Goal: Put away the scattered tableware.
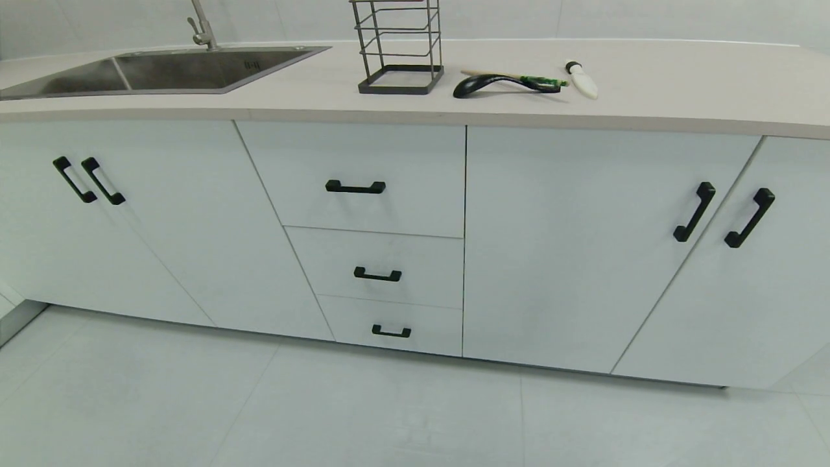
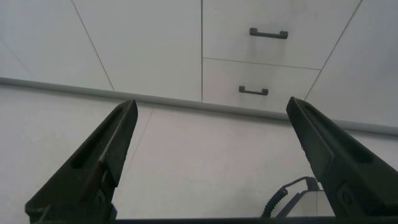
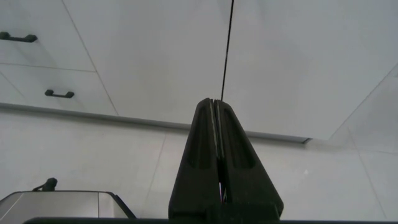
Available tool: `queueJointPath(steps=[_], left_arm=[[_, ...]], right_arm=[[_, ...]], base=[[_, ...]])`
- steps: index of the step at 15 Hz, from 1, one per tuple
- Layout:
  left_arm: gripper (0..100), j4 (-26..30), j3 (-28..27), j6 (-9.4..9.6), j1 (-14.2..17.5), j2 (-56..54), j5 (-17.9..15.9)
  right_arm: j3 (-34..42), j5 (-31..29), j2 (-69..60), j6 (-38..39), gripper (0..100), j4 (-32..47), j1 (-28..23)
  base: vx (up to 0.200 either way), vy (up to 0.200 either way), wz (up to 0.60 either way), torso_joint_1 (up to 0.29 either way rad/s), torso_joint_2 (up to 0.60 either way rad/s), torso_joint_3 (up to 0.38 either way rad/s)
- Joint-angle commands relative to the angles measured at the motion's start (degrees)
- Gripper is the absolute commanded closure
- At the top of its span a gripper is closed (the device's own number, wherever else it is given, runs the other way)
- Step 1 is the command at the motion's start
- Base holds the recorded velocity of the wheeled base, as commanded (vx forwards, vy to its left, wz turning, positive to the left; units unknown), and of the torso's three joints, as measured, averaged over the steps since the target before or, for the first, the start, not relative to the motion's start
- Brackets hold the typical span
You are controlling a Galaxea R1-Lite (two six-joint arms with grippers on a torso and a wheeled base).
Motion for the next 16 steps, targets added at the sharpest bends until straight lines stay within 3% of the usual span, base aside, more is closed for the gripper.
queueJointPath(steps=[1,6,16], left_arm=[[0,0.0,0.0,-0.04,-0.1,0.0,0.2],[0,0.0,0.0,-0.04,-0.1,0.0,0.2],[0,-0.1,0.0,-0.04,-0.1,0.0,0.0]], right_arm=[[0.0,0.0,0.1,0.0,100,0.0,-0.1],[0.0,-0.1,0.1,0.0,100,0.0,-0.1],[0.0,0.0,0.1,-0.3,100,0.0,-0.1]], base=[[0.200,0.000,0.00,-0.002,0.00,-0.002],[0.200,0.000,0.00,0.001,0.00,0.003],[0.000,0.000,0.00,0.000,0.00,0.000]])
